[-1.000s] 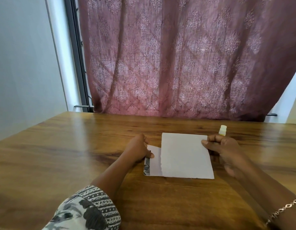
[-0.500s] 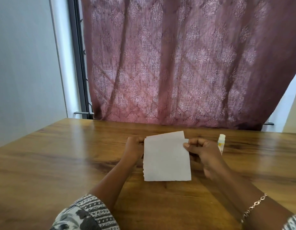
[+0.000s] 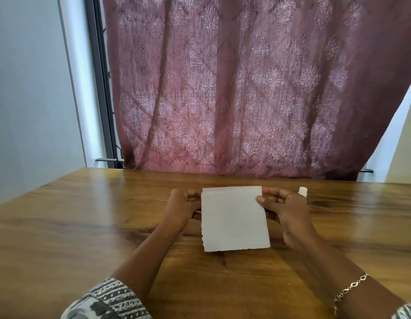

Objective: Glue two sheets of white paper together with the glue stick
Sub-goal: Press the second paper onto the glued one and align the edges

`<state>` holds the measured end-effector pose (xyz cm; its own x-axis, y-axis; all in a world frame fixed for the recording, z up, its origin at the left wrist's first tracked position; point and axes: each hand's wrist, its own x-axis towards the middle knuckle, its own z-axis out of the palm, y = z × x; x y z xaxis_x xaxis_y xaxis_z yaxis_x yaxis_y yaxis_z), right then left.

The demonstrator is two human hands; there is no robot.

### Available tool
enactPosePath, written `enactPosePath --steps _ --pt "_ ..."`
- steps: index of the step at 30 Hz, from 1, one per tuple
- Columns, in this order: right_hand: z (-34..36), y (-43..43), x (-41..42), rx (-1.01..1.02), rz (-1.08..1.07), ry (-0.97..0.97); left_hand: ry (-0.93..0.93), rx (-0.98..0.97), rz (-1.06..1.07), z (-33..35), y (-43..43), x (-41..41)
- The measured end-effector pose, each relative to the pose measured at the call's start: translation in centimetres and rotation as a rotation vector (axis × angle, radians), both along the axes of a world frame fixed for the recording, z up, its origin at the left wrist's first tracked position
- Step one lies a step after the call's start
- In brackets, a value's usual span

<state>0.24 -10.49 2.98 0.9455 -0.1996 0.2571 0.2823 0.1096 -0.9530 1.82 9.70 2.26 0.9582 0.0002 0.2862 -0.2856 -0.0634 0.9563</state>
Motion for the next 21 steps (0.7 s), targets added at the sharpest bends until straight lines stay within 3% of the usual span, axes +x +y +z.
enactPosePath --steps 21 --pt "-0.11 -0.36 0.27 0.06 -0.054 0.049 -0.042 -0.012 -0.092 0.46 -0.17 -0.71"
